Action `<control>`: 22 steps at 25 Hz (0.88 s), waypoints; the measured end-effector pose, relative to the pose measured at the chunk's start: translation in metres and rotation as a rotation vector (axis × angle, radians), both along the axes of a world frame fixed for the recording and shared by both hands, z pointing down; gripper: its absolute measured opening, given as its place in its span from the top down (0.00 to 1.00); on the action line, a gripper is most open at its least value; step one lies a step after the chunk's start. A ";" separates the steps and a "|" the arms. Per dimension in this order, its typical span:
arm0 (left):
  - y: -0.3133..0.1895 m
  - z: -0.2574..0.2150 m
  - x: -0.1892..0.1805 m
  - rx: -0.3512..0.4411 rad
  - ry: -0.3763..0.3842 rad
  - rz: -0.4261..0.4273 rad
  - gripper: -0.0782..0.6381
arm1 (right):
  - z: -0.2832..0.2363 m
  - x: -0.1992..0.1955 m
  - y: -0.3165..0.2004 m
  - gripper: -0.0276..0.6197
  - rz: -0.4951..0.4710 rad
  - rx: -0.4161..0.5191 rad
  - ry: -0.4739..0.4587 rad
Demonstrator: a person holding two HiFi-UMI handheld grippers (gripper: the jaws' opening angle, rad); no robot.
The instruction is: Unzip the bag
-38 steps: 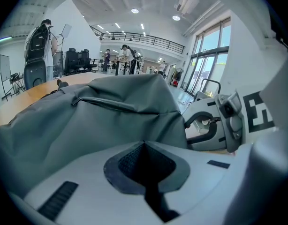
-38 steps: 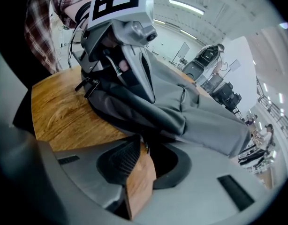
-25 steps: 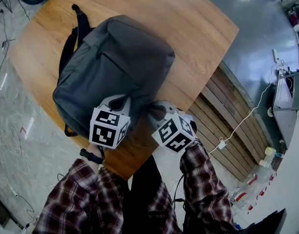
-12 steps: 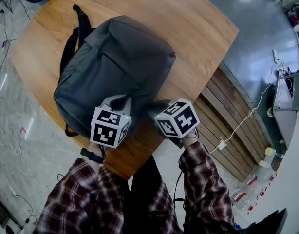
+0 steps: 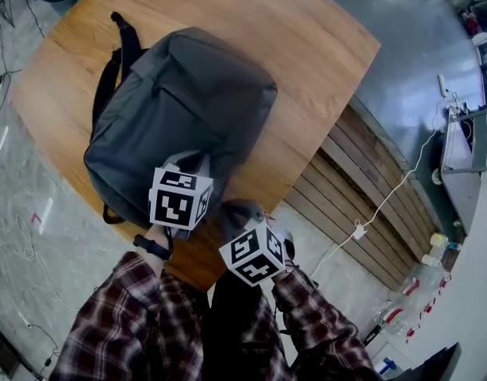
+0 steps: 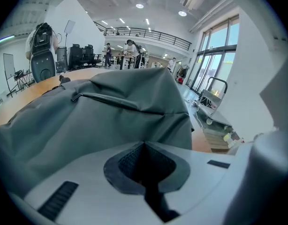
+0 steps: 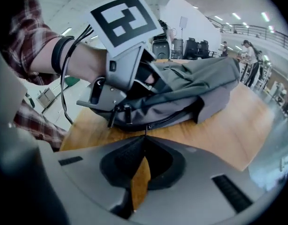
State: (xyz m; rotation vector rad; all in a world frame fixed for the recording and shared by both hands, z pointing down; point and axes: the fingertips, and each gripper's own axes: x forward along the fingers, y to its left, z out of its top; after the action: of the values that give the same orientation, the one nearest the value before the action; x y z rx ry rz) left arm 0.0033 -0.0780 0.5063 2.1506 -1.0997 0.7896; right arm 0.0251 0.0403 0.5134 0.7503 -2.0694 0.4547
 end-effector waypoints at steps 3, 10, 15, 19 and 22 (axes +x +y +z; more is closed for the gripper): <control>-0.003 0.001 0.000 -0.007 -0.004 -0.031 0.88 | 0.003 -0.019 0.018 0.94 0.004 -0.023 -0.025; -0.005 -0.024 0.010 0.033 0.017 0.122 0.88 | -0.002 0.008 0.017 0.94 0.118 -0.020 -0.066; 0.003 -0.037 -0.033 0.180 -0.275 0.526 0.88 | -0.010 0.046 0.000 0.94 0.217 0.011 -0.055; 0.025 -0.013 -0.054 0.176 -0.364 0.655 0.88 | -0.013 0.067 -0.018 0.94 0.243 0.046 -0.031; 0.033 -0.004 -0.048 0.168 -0.388 0.564 0.88 | -0.011 0.073 -0.037 0.94 0.221 0.083 0.001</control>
State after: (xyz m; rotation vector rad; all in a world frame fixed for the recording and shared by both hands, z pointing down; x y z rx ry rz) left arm -0.0450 -0.0452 0.5024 2.5593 -0.7471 1.4608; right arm 0.0986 0.0035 0.5021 1.0342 -2.0235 0.4923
